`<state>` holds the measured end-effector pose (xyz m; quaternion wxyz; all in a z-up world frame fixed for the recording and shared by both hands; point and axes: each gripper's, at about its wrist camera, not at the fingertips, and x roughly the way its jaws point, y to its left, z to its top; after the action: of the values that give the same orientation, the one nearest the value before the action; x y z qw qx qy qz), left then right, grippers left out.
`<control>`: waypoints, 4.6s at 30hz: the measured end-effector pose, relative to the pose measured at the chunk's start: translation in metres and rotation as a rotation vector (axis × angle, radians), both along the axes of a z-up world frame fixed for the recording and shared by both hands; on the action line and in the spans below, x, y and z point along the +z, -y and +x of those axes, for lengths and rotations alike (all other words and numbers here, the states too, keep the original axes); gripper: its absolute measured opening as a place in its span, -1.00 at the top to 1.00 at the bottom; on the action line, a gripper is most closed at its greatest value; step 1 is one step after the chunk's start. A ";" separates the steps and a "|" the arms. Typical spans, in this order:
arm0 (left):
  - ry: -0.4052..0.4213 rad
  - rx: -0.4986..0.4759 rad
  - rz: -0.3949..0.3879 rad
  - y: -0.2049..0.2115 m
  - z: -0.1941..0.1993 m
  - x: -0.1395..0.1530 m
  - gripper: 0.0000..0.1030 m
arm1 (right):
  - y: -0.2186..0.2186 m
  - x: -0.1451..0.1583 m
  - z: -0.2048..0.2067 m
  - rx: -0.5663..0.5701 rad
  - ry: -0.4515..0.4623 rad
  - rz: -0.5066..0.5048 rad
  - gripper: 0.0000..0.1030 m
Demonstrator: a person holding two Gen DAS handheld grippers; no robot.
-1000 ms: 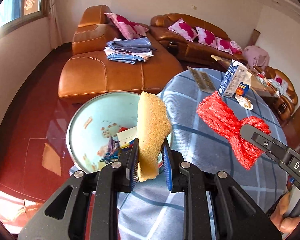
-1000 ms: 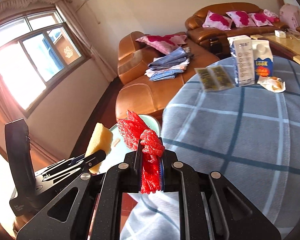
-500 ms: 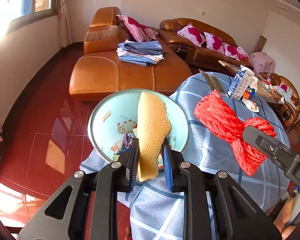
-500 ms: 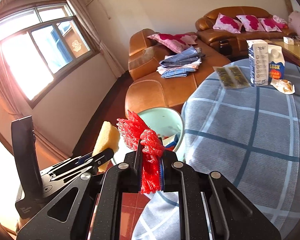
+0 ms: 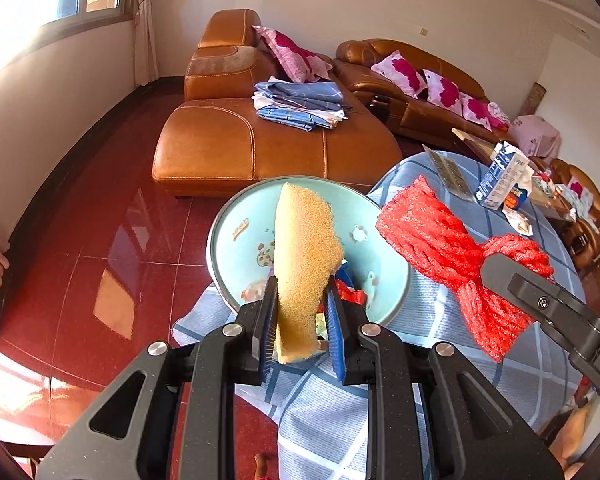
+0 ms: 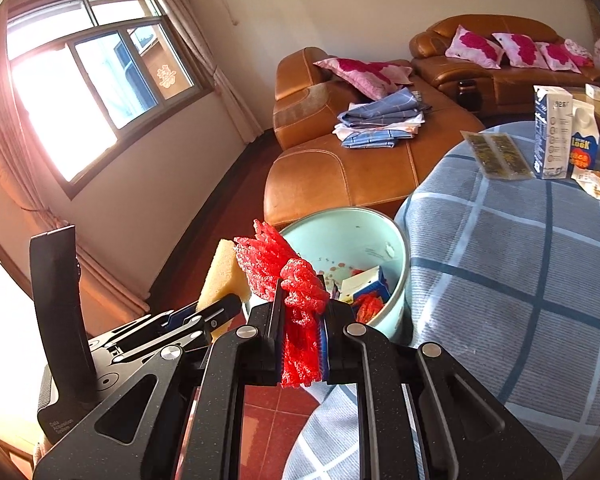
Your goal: Collect trash
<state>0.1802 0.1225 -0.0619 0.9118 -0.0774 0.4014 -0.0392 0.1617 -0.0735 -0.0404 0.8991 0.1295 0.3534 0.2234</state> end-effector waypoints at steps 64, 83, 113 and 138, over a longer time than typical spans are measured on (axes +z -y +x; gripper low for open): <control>-0.179 0.034 0.102 0.011 0.109 -0.069 0.39 | -0.004 -0.070 0.119 -0.084 -0.194 0.014 0.49; -0.015 0.166 0.216 0.017 0.035 -0.029 -0.88 | 0.044 -0.023 0.039 -0.239 0.026 -0.067 -0.63; 0.374 0.113 0.216 0.070 -0.125 0.080 -0.88 | 0.103 0.056 -0.147 -0.471 0.437 -0.129 -0.90; 0.427 0.114 0.216 0.073 -0.145 0.092 -0.88 | 0.098 0.062 -0.159 -0.440 0.439 -0.093 -0.91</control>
<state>0.0357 0.0492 0.0305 0.9797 0.0083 0.1963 0.0399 0.0026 -0.1712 0.0220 0.9857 0.1103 0.1243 0.0295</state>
